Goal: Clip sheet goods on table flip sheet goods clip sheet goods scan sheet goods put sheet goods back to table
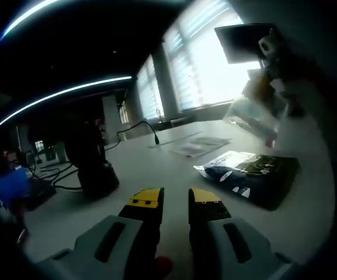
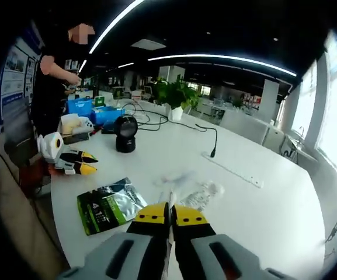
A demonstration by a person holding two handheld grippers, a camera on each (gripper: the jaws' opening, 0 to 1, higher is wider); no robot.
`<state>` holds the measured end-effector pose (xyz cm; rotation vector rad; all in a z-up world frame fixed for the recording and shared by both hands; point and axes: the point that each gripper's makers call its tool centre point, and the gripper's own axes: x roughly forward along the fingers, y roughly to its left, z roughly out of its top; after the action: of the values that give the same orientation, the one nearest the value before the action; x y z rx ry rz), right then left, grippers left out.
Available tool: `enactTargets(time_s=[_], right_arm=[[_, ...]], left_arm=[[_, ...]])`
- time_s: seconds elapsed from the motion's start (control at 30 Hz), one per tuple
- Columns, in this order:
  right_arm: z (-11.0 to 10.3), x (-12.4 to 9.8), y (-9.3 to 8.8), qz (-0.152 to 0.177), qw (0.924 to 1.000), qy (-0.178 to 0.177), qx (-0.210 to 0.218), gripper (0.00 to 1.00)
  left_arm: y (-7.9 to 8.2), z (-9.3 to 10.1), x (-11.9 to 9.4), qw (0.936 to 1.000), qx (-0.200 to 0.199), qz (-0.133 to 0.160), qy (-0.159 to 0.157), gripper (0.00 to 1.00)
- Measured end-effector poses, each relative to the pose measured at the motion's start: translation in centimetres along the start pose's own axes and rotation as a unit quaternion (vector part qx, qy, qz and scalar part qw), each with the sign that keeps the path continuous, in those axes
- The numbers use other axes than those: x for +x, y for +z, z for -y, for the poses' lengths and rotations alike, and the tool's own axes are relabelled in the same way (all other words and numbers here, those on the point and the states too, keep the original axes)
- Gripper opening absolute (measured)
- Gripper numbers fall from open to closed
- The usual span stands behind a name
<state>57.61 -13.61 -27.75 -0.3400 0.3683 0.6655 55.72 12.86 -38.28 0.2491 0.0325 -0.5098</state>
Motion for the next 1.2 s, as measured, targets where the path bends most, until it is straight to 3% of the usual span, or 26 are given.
enactTargets(time_s=[0.57, 1.2], right_arm=[[0.4, 0.6, 3.1, 0.002, 0.9999, 0.001, -0.013, 0.0], [2.5, 3.5, 5.8, 0.009, 0.9997, -0.021, 0.003, 0.0]], left_arm=[[-0.1, -0.2, 0.1, 1.0, 0.004, -0.001, 0.0, 0.09], [0.0, -0.2, 0.0, 1.0, 0.005, 0.002, -0.004, 0.09]])
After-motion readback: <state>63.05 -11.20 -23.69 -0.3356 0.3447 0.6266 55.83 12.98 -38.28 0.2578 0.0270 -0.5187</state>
